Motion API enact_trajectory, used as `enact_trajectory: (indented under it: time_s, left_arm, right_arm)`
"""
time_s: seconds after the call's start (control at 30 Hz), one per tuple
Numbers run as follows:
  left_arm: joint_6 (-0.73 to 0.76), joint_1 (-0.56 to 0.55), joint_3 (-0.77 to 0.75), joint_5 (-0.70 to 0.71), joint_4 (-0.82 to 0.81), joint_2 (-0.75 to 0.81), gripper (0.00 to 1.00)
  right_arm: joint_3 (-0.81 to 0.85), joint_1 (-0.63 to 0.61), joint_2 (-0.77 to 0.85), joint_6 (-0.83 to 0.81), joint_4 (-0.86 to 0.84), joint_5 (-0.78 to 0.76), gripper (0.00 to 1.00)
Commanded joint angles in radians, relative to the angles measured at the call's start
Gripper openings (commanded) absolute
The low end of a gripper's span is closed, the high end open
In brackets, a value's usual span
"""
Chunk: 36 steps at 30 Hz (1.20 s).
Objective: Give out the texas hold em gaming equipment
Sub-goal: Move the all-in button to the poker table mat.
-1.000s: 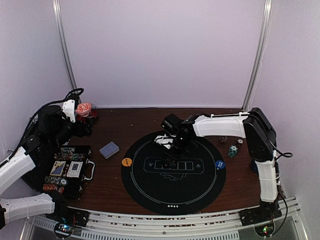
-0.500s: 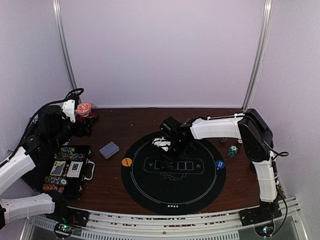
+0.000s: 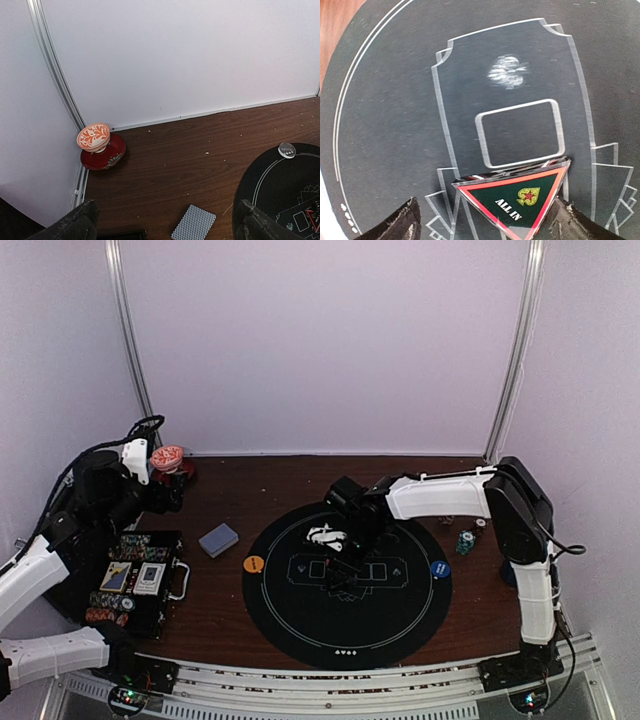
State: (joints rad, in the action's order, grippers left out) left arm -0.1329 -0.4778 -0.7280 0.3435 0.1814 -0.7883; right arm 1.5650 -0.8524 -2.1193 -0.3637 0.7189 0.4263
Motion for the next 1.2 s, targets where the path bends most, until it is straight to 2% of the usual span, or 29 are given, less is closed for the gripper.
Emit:
enact_trajectory:
  time_s: [0.0,0.23,0.4,0.7,1.17]
  left_arm:
    - [0.001,0.0,-0.022,-0.005,-0.045,0.013,0.98]
    - [0.003,0.001,-0.022,-0.001,-0.045,0.009,0.98]
    - [0.003,-0.001,-0.022,-0.001,-0.045,0.008,0.98]
    - [0.002,0.0,-0.022,-0.006,-0.046,0.013,0.98]
    - [0.004,0.001,-0.022,-0.003,-0.045,0.01,0.98]
  right_arm:
    - [-0.003,-0.028,0.019,0.016,0.023,0.03,0.88]
    - [0.046,-0.039,-0.04,0.061,-0.015,0.005,0.83]
    - [0.046,-0.054,-0.061,0.047,0.011,0.012,0.69]
    - [-0.09,-0.109,0.068,-0.039,0.024,-0.015,0.54]
    - [-0.285,-0.227,0.212,-0.162,0.126,0.043,0.54]
